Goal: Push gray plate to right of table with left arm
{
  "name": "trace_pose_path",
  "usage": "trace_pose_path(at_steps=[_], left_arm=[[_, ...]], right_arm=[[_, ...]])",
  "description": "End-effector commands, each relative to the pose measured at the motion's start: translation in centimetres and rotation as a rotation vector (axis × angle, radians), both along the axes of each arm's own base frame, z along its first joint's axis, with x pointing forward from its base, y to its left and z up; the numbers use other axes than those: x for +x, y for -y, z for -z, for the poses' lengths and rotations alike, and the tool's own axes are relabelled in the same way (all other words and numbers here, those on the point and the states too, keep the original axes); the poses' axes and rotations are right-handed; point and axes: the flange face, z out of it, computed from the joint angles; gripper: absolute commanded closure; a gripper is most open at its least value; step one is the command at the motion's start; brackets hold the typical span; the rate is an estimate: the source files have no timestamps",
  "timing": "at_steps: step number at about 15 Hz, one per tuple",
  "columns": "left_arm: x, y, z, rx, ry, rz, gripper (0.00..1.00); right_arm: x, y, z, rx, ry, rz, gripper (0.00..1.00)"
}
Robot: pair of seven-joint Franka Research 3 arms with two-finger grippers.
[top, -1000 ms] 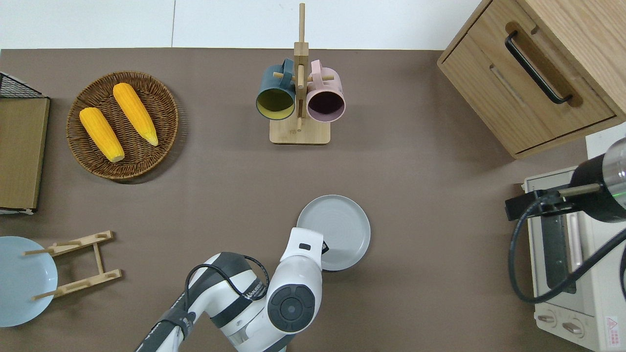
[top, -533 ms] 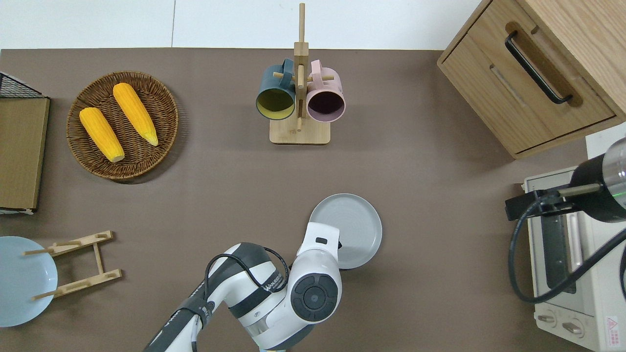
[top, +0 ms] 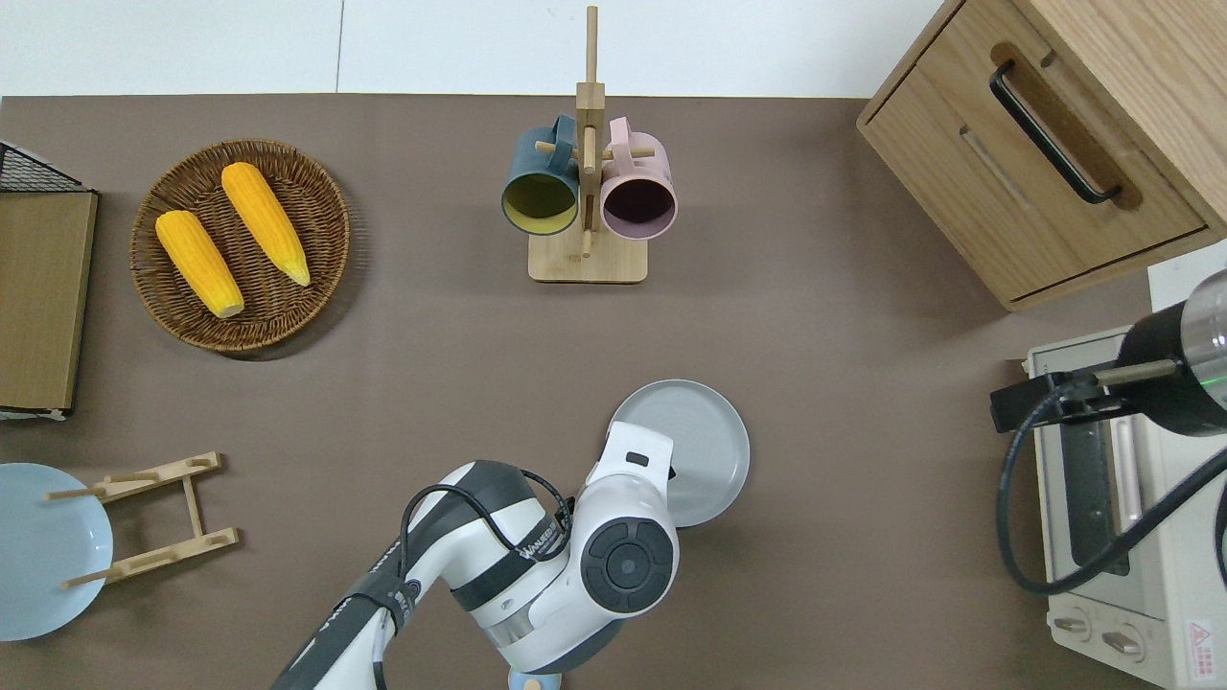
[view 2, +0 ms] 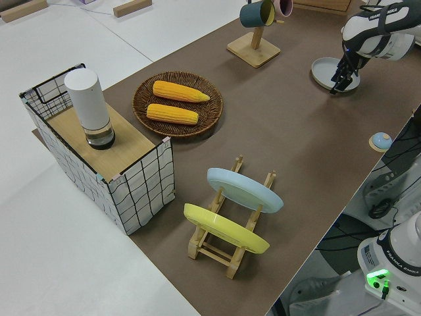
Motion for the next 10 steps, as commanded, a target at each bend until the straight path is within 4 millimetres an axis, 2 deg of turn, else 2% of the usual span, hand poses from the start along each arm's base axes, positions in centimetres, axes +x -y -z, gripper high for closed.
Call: trace_pose_path(at_steps=[1, 5, 6, 8, 10], left_arm=[[2.6, -2.9, -2.5, 0.069, 0.004, 0.126, 0.00], [5.6, -8.2, -5.8, 0.065, -0.034, 0.221, 0.00], [6.5, -10.2, -6.6, 0.058, -0.057, 0.246, 0.00], [8.3, -15.3, -9.0, 0.073, -0.101, 0.297, 0.00], [9.3, -18.7, -11.1, 0.076, -0.116, 0.322, 0.00]], right_arm=[[-0.3, 0.1, -0.4, 0.001, -0.004, 0.015, 0.017], [-0.3, 0.1, -0.4, 0.001, -0.004, 0.015, 0.017], [-0.3, 0.1, -0.4, 0.002, -0.004, 0.014, 0.017], [-0.3, 0.1, -0.4, 0.002, -0.004, 0.014, 0.017], [-0.3, 0.1, -0.4, 0.002, -0.004, 0.014, 0.017]])
